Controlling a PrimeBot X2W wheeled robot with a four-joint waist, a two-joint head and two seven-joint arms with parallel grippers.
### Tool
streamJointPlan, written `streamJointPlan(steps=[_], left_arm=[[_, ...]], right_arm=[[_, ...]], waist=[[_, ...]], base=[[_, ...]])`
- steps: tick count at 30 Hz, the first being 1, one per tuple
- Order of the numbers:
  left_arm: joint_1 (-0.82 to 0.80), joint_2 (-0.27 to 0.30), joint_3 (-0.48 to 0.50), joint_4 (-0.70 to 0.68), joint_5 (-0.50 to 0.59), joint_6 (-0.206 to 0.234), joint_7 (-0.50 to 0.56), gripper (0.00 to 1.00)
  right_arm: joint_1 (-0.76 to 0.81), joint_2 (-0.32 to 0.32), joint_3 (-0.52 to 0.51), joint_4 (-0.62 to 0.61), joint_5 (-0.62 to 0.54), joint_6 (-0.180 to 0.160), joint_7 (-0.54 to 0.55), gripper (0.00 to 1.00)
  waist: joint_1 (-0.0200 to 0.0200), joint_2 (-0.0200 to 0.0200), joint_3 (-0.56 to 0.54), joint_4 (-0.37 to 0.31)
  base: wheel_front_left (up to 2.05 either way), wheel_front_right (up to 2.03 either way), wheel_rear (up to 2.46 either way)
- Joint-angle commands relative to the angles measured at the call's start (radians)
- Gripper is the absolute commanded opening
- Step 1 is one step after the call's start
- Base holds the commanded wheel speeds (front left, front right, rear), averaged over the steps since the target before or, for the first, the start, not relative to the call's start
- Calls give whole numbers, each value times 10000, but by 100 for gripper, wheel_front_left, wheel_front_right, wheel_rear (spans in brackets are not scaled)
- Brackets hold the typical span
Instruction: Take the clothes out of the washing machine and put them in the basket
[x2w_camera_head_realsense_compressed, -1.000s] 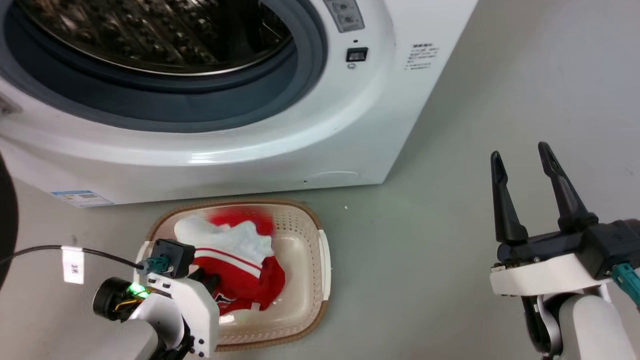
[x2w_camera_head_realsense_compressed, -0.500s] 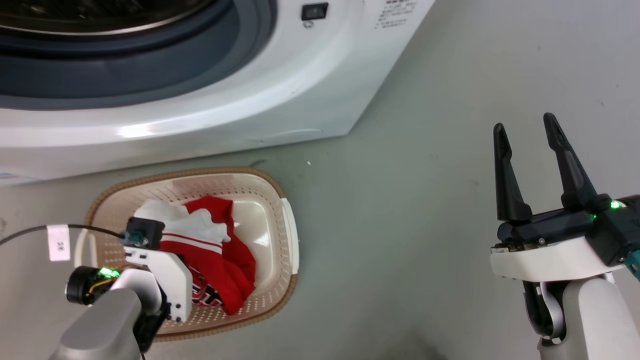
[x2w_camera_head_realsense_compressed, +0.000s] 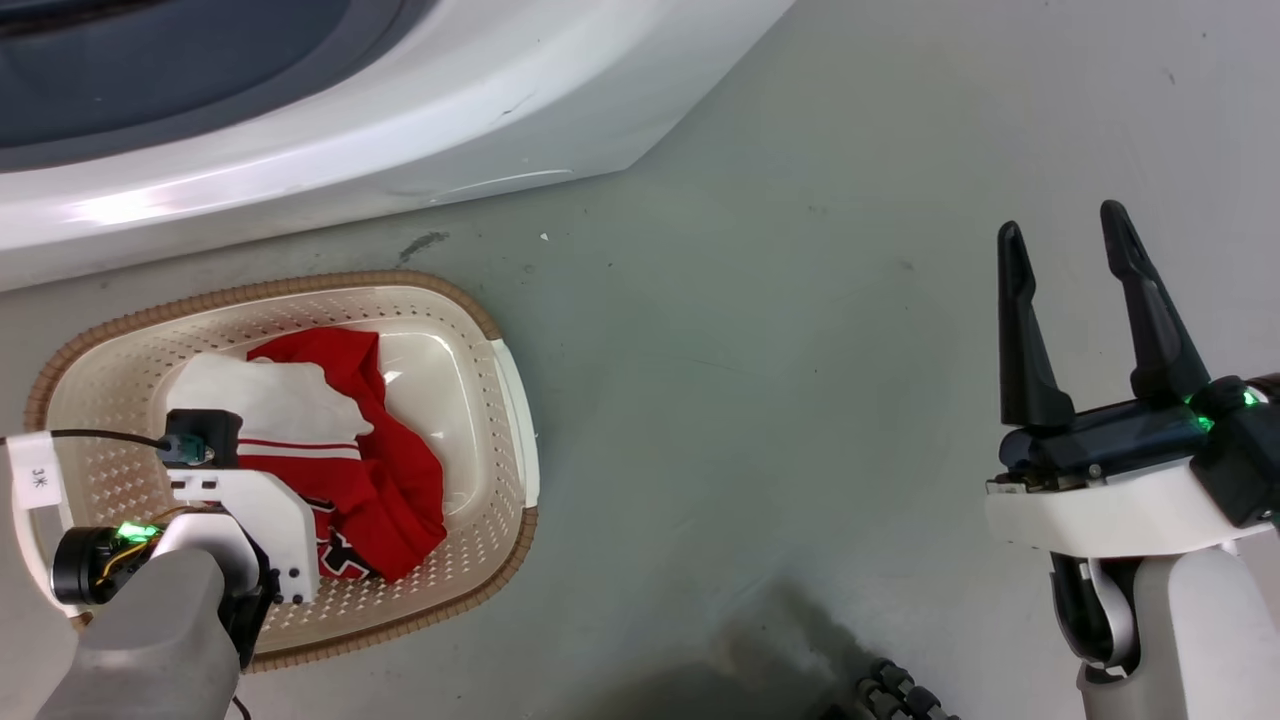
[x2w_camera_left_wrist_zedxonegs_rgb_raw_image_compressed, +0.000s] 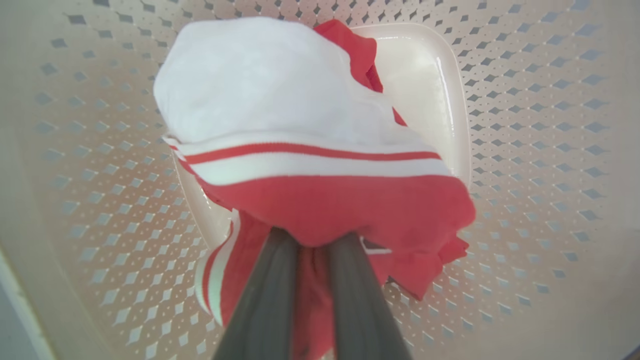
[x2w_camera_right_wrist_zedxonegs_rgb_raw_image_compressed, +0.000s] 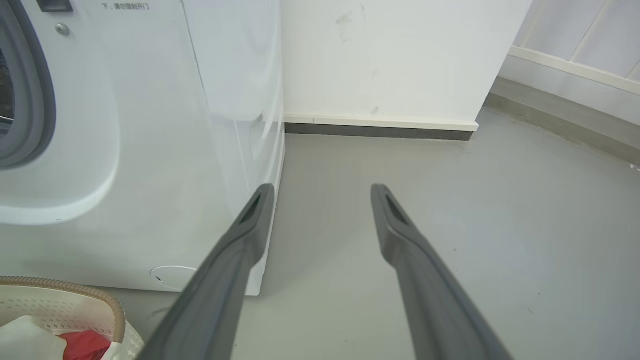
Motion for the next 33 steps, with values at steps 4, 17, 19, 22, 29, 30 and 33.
streamJointPlan(steps=[4,17,19,22,29,30,33], left_arm=[[-338,-179,50,465,-52,-51,-374,100],[-315,-993,-187,718,9,-583,-1309,100],[-277,-1111,-184,612,36,-624,-1460,100],[-165,-1231,-105,333,104,-649,-1570,100],[321,-912,738,-1965,873,-49,-1579,100],[411,-849,985,-2447,1052,115,-1579,100],[1120,-783,1821,-4014,1635,549,-1579,100]], right_arm=[[-200,19,101,4,33,-11,-22,100],[-45,18,-42,456,-389,-11,-22,100],[35,18,-143,530,-452,-11,-23,100],[180,14,-244,631,-559,-11,-22,100],[474,16,-444,919,-913,-11,-22,100],[511,15,-487,939,-943,-11,-22,100],[638,13,-633,954,-982,-11,-22,100]], waist=[[-1,-1,26,-33],[-1,-1,-1696,797],[-1,-1,-2095,1003],[-1,-1,-2659,1306],[-1,-1,-3721,2000],[-1,-1,-3850,2072],[-1,-1,-4254,2258]], base=[[0,0,0],[0,0,0],[0,0,0],[0,0,0],[0,0,0],[0,0,0],[0,0,0]])
